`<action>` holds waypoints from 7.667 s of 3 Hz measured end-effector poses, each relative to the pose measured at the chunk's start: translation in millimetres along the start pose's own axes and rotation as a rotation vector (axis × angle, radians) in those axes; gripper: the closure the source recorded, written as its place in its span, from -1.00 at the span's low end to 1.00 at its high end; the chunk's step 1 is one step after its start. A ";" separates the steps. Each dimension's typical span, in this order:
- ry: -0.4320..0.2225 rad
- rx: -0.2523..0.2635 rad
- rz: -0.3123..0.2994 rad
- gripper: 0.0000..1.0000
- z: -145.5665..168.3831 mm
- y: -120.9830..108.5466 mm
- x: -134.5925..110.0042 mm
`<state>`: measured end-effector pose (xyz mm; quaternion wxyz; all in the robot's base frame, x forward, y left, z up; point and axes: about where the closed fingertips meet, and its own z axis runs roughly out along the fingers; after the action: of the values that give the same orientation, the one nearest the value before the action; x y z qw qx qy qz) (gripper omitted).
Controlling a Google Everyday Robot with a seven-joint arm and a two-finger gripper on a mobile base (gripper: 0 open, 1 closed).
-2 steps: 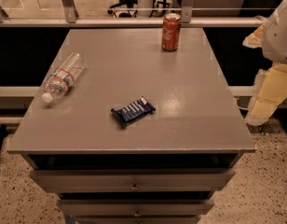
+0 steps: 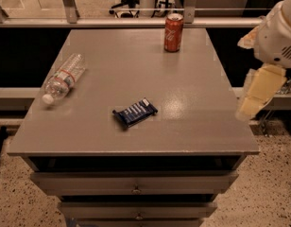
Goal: Move coke can near rxbar blueberry
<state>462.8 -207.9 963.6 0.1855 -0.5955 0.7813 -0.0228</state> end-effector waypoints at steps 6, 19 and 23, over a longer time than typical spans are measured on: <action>-0.763 0.252 0.348 -1.00 164.9 -274.2 -117.8; -0.886 -0.452 -0.001 0.68 115.6 -29.2 -108.7; -0.946 -0.500 -0.068 -1.00 130.5 4.5 -116.9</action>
Offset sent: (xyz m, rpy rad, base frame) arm 0.2305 0.0541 -0.0413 0.4981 -0.2800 -0.0625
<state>526.0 -72.7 871.8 0.3690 -0.5918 0.5740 0.4291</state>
